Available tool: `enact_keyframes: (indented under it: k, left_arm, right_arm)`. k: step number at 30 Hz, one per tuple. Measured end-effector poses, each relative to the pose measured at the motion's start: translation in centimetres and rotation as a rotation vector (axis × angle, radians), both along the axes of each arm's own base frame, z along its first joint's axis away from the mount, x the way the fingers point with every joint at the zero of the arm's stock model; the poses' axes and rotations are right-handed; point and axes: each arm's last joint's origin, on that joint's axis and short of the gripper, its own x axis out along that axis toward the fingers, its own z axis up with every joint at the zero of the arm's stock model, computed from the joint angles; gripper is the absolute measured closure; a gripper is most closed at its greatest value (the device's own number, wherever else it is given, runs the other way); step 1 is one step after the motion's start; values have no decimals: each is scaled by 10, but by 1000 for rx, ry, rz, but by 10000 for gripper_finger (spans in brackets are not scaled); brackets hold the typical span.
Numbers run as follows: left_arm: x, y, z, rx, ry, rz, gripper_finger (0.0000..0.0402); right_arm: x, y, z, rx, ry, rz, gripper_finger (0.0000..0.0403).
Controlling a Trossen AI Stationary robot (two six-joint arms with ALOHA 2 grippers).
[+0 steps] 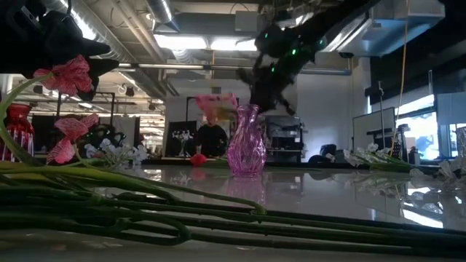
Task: Sort flowers into vase by color
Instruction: Put the top pink flowers into the violet vase
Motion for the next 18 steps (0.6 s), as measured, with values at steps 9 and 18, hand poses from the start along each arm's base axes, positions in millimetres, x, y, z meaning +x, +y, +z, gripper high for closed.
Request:
enact_keyframes:
  k: [9,18]
  left_arm:
    - [0,0,0,0,0,0,260]
    - [0,0,0,0,0,0,260]
  right_arm:
    - [-3,80,88,-222,-346,182,393]
    - [-15,153,95,-407,-741,160,397]
